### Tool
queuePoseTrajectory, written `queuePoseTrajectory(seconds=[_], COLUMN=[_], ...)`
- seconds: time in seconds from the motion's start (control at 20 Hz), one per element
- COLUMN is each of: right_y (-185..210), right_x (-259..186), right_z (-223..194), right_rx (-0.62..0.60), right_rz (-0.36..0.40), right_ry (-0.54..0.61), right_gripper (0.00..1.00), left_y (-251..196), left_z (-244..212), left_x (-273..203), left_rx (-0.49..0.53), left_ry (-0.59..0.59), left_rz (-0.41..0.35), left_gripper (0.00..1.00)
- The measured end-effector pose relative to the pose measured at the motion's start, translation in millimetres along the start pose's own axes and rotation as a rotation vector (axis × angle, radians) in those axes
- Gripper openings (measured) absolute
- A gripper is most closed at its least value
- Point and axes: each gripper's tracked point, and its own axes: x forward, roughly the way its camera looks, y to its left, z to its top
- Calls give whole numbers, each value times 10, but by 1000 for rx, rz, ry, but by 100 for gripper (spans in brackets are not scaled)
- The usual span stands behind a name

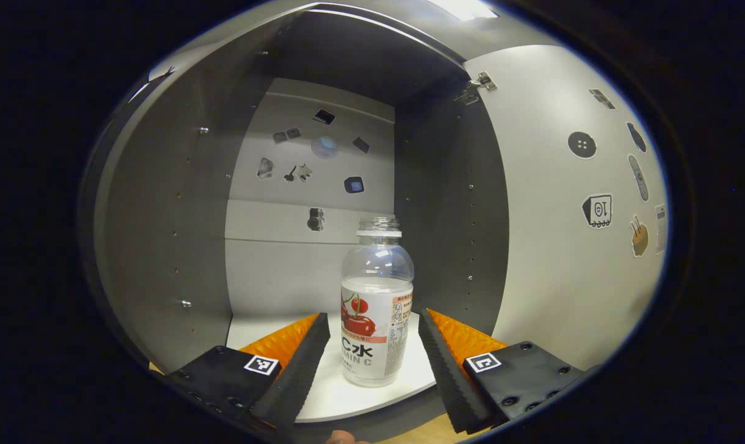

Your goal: Open the cabinet door with the right hand, grasp the bottle in the cabinet with the left hand and place it on the coaster, then close the cabinet door with the right hand.

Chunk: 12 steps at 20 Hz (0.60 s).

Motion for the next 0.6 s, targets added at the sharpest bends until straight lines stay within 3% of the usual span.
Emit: queuePoseTrajectory(seconds=[0.2, 0.5, 0.55, 0.6], right_y=[1, -6, -25, -56], right_x=[12, 33, 36, 37], right_z=[-9, -55, -53, -58], right_rx=[-63, -28, -27, -28], right_rz=[-21, -19, -24, -27], right_ry=[-5, 9, 9, 9], right_gripper=[89, 93, 89, 93], left_y=[-4, -18, -17, -28], left_z=[-45, -107, -118, -120], left_x=[184, 289, 296, 299], left_rx=[21, 26, 22, 17], left_ry=[8, 23, 25, 26], left_rz=[-6, -2, -4, -4], left_gripper=[96, 96, 93, 91])
